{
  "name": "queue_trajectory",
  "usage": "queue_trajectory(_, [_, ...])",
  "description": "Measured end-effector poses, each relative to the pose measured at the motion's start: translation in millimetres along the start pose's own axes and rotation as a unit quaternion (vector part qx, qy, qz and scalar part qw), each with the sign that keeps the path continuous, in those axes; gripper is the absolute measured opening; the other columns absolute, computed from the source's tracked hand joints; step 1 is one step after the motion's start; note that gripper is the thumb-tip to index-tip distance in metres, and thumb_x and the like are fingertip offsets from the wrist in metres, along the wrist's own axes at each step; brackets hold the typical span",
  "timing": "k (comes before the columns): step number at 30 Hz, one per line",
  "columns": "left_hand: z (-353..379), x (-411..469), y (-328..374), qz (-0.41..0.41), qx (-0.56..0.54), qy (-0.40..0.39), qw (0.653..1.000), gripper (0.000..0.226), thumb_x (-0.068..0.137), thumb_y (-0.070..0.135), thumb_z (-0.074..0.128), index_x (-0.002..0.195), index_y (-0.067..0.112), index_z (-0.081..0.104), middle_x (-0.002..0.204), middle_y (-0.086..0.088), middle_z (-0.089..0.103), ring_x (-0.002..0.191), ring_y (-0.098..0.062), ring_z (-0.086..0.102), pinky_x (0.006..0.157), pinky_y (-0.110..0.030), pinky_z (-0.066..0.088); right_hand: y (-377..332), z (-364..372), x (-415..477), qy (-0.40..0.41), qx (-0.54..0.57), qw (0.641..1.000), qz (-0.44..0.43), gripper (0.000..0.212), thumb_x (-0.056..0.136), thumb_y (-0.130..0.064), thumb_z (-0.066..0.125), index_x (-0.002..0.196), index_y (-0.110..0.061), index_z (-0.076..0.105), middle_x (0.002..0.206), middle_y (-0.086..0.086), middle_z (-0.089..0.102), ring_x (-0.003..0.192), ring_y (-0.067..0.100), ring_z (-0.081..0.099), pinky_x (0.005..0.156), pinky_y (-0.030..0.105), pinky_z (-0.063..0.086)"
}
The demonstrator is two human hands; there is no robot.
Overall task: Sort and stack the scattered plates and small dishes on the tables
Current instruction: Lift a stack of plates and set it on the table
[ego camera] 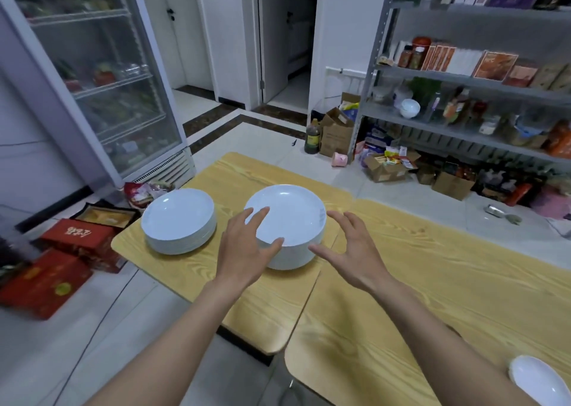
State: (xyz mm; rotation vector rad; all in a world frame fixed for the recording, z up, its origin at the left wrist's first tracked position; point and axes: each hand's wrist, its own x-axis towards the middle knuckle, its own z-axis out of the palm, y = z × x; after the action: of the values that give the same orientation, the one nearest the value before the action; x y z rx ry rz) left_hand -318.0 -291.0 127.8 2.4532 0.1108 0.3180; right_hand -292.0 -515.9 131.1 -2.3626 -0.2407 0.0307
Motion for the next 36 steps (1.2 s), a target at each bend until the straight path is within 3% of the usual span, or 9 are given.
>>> queue_trajectory(4, [16.7,39.3,-35.8,-0.089,-0.089,-0.023,0.992,0.070,0.080,0.045,0.075,0.143,0.034,0.046,0.150,0.001,0.038,0.141,-0.014,0.028,0.104,-0.026,0.027,19.7,24.8,38.2,-0.013,0.123,0.991,0.052,0.073,0.074,-0.065,0.072,0.138,-0.050,0.039,0.152,-0.009,0.025,0.141,0.011,0.027,0.102,0.024,0.026])
queue_trajectory(13, [53.9,103.3,-103.4,-0.154,-0.189,-0.113,0.963,0.093,0.071,0.043,0.085,0.148,0.045,0.031,0.148,0.008,0.031,0.134,-0.010,0.034,0.100,-0.027,0.031,51.5,65.3,97.4,-0.039,0.210,0.967,0.138,0.091,0.073,-0.054,0.080,0.146,-0.055,0.025,0.164,-0.012,0.011,0.150,0.010,0.013,0.121,0.045,0.021])
queue_trajectory(15, [60.6,116.6,-113.6,-0.142,-0.211,-0.133,0.958,0.104,0.066,0.041,0.087,0.147,0.052,0.023,0.141,0.022,0.034,0.128,-0.006,0.034,0.098,-0.026,0.033,56.5,74.8,108.3,-0.036,0.235,0.959,0.152,0.095,0.074,-0.049,0.081,0.149,-0.054,0.022,0.161,-0.016,0.020,0.148,0.007,0.020,0.120,0.046,0.025])
queue_trajectory(18, [70.2,137.0,-125.5,-0.124,-0.232,-0.168,0.950,0.102,0.059,0.037,0.081,0.124,0.081,0.016,0.118,0.050,0.033,0.123,-0.004,0.035,0.088,-0.020,0.036,61.9,87.4,123.2,-0.024,0.271,0.948,0.168,0.097,0.076,-0.036,0.083,0.147,-0.057,0.020,0.152,-0.025,0.031,0.140,0.002,0.032,0.115,0.036,0.033])
queue_trajectory(20, [78.0,146.6,-135.2,-0.124,-0.241,-0.198,0.942,0.112,0.059,0.038,0.083,0.136,0.072,0.009,0.127,0.044,0.033,0.127,-0.002,0.035,0.094,-0.022,0.035,67.6,96.1,128.8,-0.015,0.292,0.939,0.180,0.103,0.074,-0.033,0.086,0.146,-0.058,0.017,0.149,-0.027,0.033,0.136,0.002,0.038,0.110,0.032,0.038])
queue_trajectory(23, [87.6,155.7,-152.2,-0.153,-0.304,-0.233,0.911,0.122,0.057,0.038,0.087,0.149,0.056,0.009,0.135,0.039,0.042,0.130,-0.002,0.044,0.101,-0.030,0.041,74.9,108.0,134.8,-0.004,0.337,0.921,0.194,0.114,0.067,-0.028,0.091,0.152,-0.048,0.018,0.147,-0.016,0.045,0.128,0.012,0.053,0.103,0.043,0.048])
queue_trajectory(27, [97.0,160.1,-164.8,-0.122,-0.372,-0.250,0.885,0.096,0.066,0.019,0.083,0.142,0.050,0.033,0.137,0.020,0.053,0.127,-0.005,0.051,0.097,-0.033,0.047,85.3,122.3,139.8,0.015,0.383,0.902,0.200,0.094,0.060,-0.018,0.085,0.141,-0.041,0.044,0.132,-0.002,0.062,0.118,0.023,0.062,0.086,0.043,0.058])
queue_trajectory(31, [98.1,163.4,-165.4,-0.111,-0.415,-0.250,0.868,0.094,0.067,0.010,0.078,0.145,0.042,0.036,0.140,0.010,0.052,0.130,-0.012,0.050,0.093,-0.025,0.049,91.1,123.6,144.0,0.005,0.417,0.885,0.210,0.092,0.059,-0.009,0.081,0.141,-0.032,0.045,0.133,0.010,0.061,0.119,0.034,0.060,0.091,0.057,0.054])
queue_trajectory(36, [98.5,160.2,-163.6,-0.097,-0.447,-0.246,0.854,0.090,0.070,0.010,0.075,0.148,0.031,0.036,0.141,0.003,0.053,0.130,-0.017,0.050,0.095,-0.023,0.047,90.5,127.1,146.5,-0.004,0.455,0.867,0.206,0.087,0.060,-0.016,0.078,0.140,-0.017,0.046,0.132,0.021,0.058,0.117,0.043,0.058,0.090,0.061,0.052])
